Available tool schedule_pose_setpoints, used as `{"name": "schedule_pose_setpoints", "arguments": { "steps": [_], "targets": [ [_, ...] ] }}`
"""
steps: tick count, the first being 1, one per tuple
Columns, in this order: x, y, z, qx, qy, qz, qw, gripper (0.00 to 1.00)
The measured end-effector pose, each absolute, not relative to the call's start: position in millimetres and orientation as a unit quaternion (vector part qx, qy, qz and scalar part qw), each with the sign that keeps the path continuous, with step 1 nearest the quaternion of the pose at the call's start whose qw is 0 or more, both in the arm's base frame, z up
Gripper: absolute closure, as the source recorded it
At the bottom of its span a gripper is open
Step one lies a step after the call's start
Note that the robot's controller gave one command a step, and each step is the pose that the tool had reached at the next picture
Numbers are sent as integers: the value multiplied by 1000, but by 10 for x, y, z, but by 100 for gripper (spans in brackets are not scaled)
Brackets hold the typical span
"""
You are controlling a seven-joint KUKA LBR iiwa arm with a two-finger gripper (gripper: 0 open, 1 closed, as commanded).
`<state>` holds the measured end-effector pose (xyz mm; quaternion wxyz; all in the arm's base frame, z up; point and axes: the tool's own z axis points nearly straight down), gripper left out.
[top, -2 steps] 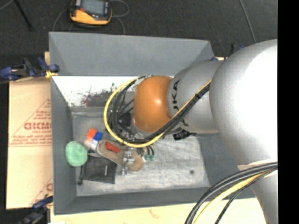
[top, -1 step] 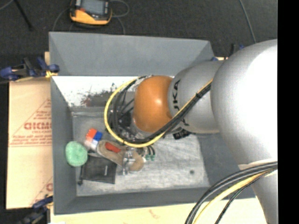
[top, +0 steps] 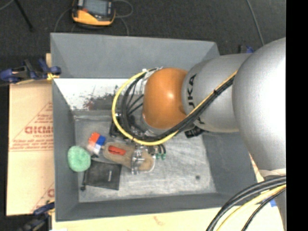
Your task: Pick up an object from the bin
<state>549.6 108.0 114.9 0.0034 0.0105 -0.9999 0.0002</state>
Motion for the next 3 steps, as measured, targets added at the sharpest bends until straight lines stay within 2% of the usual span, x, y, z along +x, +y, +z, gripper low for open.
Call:
{"name": "schedule_pose_setpoints", "arguments": {
  "steps": [1,2,3],
  "targets": [
    [5672,1067,1627,7,-1000,-1,-1,100],
    [5487,938,1915,0,-1000,0,1,100],
    [5518,972,2009,3,-1000,0,-3,100]
  ]
}}
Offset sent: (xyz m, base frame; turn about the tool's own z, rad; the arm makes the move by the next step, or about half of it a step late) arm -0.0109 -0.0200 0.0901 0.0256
